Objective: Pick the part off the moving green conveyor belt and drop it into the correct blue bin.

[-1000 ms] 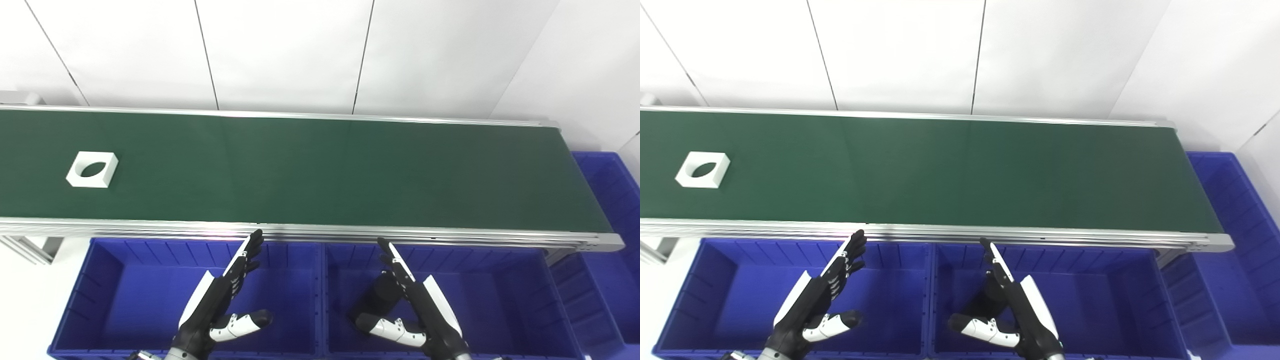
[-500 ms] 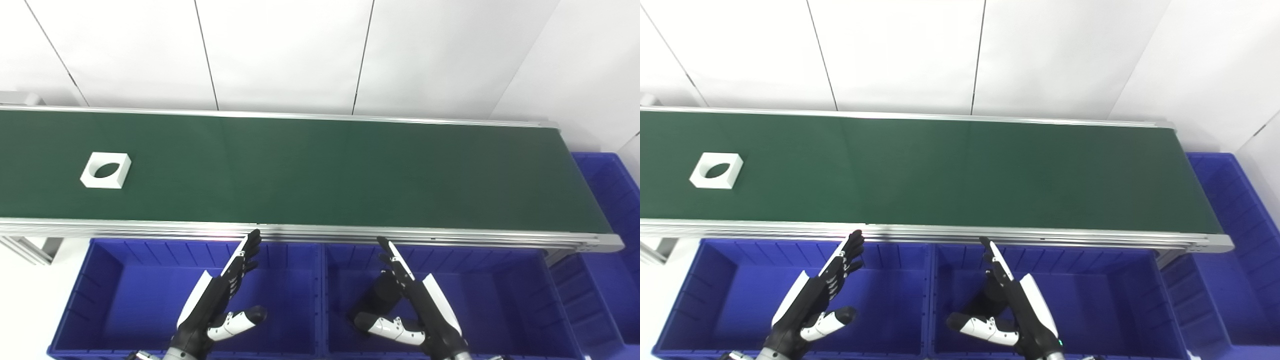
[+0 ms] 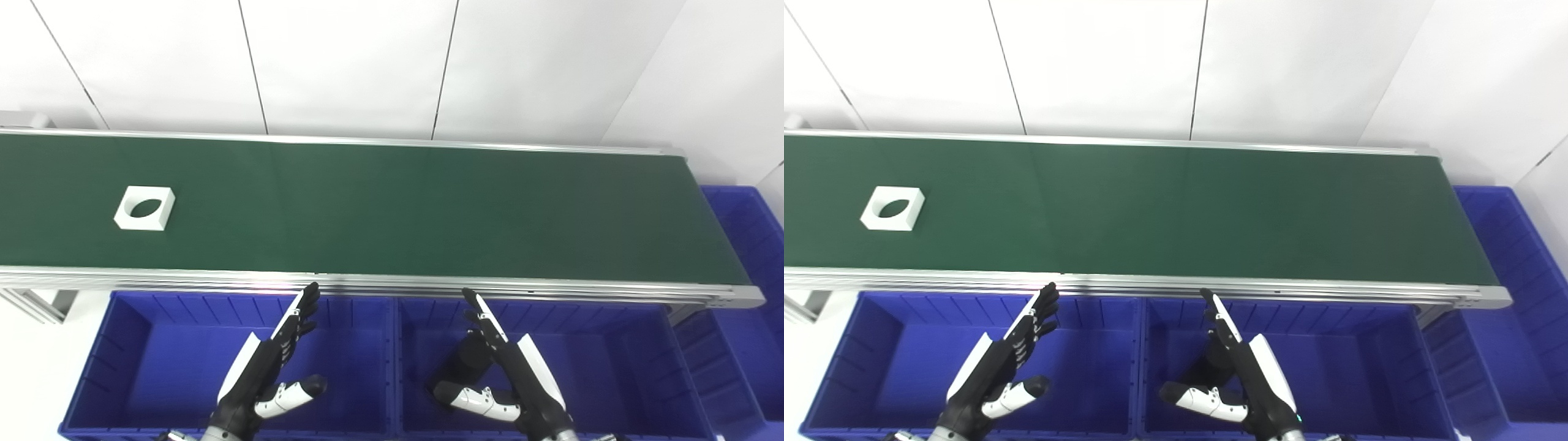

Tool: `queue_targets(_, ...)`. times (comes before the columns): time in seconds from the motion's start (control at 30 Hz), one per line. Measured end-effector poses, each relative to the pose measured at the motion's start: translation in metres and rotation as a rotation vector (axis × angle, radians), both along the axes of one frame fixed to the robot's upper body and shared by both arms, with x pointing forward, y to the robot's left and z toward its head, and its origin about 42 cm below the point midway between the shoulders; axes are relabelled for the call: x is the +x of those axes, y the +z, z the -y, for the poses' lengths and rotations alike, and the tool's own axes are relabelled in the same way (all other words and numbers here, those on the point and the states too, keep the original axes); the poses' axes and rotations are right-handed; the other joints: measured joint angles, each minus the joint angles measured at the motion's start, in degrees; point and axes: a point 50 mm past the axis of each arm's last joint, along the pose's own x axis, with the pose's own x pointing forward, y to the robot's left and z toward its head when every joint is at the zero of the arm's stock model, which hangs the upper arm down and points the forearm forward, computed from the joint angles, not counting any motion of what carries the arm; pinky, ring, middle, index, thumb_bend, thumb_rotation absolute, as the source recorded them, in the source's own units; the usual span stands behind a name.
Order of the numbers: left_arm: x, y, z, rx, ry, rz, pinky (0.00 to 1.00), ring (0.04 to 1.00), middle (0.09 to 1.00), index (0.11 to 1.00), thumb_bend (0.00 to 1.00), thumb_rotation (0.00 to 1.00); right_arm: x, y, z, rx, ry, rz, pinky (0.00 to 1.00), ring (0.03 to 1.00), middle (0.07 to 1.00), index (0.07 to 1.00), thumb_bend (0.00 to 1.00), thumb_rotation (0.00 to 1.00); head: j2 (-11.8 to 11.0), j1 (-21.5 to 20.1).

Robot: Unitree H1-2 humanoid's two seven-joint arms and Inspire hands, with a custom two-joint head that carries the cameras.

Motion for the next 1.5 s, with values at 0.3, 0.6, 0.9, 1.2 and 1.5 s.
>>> queue_targets(0.3,0.000,-0.009,0.011,-0.001,0.003,0.014,0.90,0.958,0.988,0.966,0.91,0.69,-0.002,-0.016,0.015,0.017,0.008,-0.008,0.96,1.000,1.000,1.000,0.94,0.64,-4.8,7.5)
queue_targets(0.6,0.001,-0.015,0.016,-0.012,0.003,0.016,0.89,0.954,0.986,0.967,0.92,0.66,0.001,-0.020,0.015,0.014,0.011,-0.010,0.95,1.000,1.000,1.000,0.94,0.63,-6.1,7.1)
queue_targets(0.9,0.003,-0.014,0.015,-0.012,0.001,0.024,0.87,0.955,0.989,0.968,0.93,0.64,0.001,-0.021,0.015,0.017,0.012,-0.007,0.96,1.000,1.000,1.000,0.92,0.61,-7.0,6.5)
queue_targets(1.2,0.003,-0.018,0.014,-0.013,0.000,0.018,0.89,0.955,0.986,0.964,0.93,0.63,0.003,-0.024,0.014,0.016,0.016,-0.004,0.94,0.993,1.000,1.000,0.94,0.60,-7.4,5.2)
queue_targets(1.5,0.012,-0.011,0.014,-0.016,-0.006,0.075,0.92,0.972,0.998,0.977,0.94,0.64,0.007,-0.023,0.013,0.017,0.017,0.011,0.91,0.978,0.993,1.000,0.95,0.59,-5.9,-0.7)
